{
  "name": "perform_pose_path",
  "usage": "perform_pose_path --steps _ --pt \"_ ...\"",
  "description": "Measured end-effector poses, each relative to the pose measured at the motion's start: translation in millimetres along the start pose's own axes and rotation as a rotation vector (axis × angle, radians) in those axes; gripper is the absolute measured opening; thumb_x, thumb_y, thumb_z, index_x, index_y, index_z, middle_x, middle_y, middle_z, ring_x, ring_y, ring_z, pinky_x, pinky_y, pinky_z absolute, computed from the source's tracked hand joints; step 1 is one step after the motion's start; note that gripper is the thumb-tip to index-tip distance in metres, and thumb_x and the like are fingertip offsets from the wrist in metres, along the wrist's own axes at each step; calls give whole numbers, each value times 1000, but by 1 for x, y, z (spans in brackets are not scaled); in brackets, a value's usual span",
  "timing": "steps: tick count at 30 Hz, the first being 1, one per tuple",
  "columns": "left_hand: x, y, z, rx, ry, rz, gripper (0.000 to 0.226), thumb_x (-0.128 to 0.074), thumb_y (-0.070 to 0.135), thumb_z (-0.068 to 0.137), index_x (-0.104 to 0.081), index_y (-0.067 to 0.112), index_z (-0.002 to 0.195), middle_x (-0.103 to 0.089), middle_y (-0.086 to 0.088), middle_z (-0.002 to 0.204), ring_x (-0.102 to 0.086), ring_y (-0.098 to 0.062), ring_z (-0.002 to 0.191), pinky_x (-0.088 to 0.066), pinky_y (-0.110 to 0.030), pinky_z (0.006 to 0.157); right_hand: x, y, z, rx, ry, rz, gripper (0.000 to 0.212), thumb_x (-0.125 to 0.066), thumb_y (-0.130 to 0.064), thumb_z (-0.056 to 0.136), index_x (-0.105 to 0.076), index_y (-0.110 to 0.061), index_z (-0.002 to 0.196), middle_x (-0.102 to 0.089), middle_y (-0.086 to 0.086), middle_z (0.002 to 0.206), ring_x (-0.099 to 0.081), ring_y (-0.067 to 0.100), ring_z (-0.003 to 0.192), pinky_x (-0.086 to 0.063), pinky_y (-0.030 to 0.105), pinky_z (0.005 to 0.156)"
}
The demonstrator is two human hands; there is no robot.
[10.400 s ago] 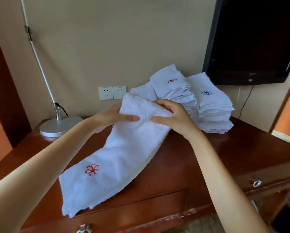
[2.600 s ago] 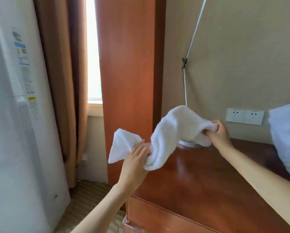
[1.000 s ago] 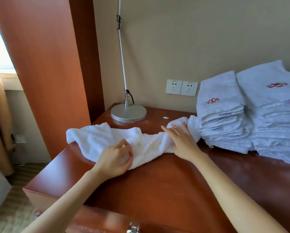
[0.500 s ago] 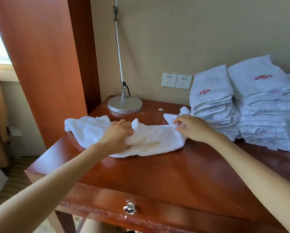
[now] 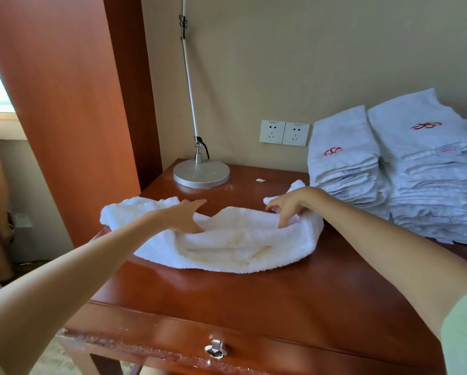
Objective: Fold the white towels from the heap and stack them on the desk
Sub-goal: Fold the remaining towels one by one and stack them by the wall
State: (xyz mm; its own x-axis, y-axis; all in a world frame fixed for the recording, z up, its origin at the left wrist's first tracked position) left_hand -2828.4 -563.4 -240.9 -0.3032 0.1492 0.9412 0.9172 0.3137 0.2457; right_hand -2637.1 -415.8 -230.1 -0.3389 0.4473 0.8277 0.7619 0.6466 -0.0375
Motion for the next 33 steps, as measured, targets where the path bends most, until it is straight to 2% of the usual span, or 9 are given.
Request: perform_pose_path --steps 3,5,7,9,12,16,21,25,33 --pt "0 4 5 9 -56 94 81 -60 36 92 -11 23 154 -40 -6 146 -48 -25 123 -41 -17 89 3 14 -9 -8 72 -63 17 -65 -41 86 -59 -27 94 -59 -7 106 -58 16 96 -47 26 77" --pt "9 5 5 4 -30 162 69 -64 41 89 -32 22 147 -54 5 120 -56 -16 99 -41 -4 67 11 19 -18 80 169 40 31 -67 -43 86 -51 -21 71 -51 -8 74 -51 12 72 -39 23 62" --pt "27 3 3 33 51 214 68 -70 51 81 -47 21 137 -60 4 116 -59 -16 100 -44 -11 71 32 24 -35 163 333 223 42 -71 -43 83 -47 -12 67 -40 -2 64 -40 12 60 -30 24 57" --pt "64 -5 2 84 273 196 64 -72 56 76 -57 22 127 -62 -3 120 -58 -24 109 -45 -27 78 62 35 -55 173 532 357 45 -71 -44 82 -49 -8 67 -37 0 63 -37 13 60 -26 27 57" --pt "134 -1 -18 57 650 119 45 -74 53 76 -67 18 104 -67 -8 100 -58 -31 101 -45 -31 73 105 50 -88 135 772 479 55 -71 -45 82 -28 -20 59 -22 -3 59 -24 14 56 -13 32 56" --pt "212 13 -54 33 921 247 34 -72 44 81 -66 14 95 -67 -12 93 -56 -34 95 -35 -37 79 141 60 -120 207 939 746 59 -73 -47 80 -22 -24 61 -17 -4 60 -24 15 57 -18 32 57" --pt "257 -1 -91 81 1059 240 13 -59 11 79 -53 18 70 -48 1 59 -45 -28 68 -32 -45 102 162 70 -152 201 974 536 44 -77 -42 77 -45 -13 67 -27 4 63 -29 17 61 -19 31 56" --pt "270 -9 -102 87 1082 257 7 -62 14 81 -60 17 75 -53 -7 82 -54 -35 88 -29 -47 103 169 71 -175 38 1059 224 47 -72 -44 81 -44 -11 62 -32 5 60 -31 20 60 -16 32 55" --pt "279 -45 -124 173 1176 117 9 -53 2 80 -57 10 80 -62 -18 79 -54 -36 73 -36 -39 73 168 69 -170 180 1029 824 49 -70 -46 83 -45 -6 67 -40 4 75 -43 16 73 -31 30 70"
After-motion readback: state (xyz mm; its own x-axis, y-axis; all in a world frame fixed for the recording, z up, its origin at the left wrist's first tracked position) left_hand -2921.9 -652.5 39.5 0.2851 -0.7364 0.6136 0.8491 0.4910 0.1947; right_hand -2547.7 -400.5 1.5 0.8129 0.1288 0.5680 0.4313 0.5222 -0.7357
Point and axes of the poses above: each hand's wrist, its own z-axis towards the middle knuckle, its own x-axis out of the back of the hand, y = z × x, the point moved 8 cm from there along z, towards the middle knuckle
